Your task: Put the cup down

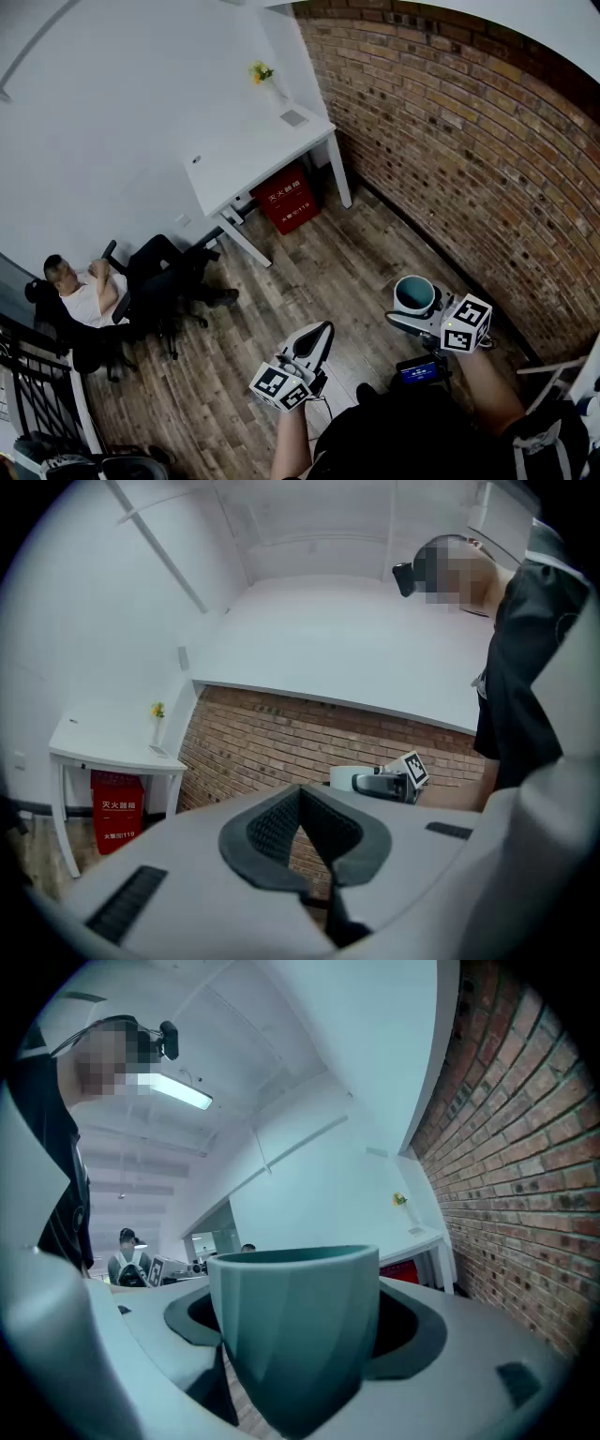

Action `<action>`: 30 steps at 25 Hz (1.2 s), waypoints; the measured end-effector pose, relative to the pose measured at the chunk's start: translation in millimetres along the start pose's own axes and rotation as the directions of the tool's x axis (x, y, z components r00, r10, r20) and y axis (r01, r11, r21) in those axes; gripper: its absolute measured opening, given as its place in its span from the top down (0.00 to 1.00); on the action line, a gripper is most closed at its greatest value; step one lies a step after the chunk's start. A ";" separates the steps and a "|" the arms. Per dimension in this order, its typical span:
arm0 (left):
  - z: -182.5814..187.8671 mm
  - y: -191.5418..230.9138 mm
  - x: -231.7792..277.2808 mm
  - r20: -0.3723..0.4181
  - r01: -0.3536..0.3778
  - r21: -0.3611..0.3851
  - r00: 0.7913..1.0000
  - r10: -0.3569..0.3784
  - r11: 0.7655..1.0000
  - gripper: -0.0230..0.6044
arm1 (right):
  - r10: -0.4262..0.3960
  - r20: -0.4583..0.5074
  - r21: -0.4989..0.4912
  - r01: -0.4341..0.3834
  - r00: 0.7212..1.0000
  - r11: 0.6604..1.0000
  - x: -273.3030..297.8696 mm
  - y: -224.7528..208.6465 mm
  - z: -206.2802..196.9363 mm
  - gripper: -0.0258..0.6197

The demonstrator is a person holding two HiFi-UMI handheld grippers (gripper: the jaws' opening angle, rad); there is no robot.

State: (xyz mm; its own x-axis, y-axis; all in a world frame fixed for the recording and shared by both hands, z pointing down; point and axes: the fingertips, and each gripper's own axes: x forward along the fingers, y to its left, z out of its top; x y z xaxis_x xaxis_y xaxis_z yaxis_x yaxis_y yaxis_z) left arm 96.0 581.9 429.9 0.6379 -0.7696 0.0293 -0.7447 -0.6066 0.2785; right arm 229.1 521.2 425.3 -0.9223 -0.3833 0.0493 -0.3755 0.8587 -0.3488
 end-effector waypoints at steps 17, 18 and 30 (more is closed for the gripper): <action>3.6 1.9 -5.0 0.007 -0.010 0.002 1.000 0.010 1.000 0.95 | 0.023 0.009 0.013 -0.023 1.000 1.000 3.8 5.1 2.2 0.31; 3.1 1.8 -4.8 0.007 -0.010 0.002 1.000 0.010 1.000 0.95 | 0.025 0.007 0.015 -0.025 1.000 1.000 3.5 5.2 1.6 0.31; 2.0 0.9 1.1 0.000 -0.003 -0.001 1.000 0.003 1.000 0.95 | 0.020 0.006 0.025 -0.020 1.000 0.999 -0.4 -0.5 1.0 0.31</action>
State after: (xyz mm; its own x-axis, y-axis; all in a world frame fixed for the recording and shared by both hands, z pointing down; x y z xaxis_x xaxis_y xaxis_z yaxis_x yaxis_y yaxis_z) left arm 95.6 580.1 428.2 0.6358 -0.7712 0.0304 -0.7462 -0.6042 0.2794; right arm 229.8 520.6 424.5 -0.9290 -0.3683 0.0366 -0.3546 0.8575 -0.3728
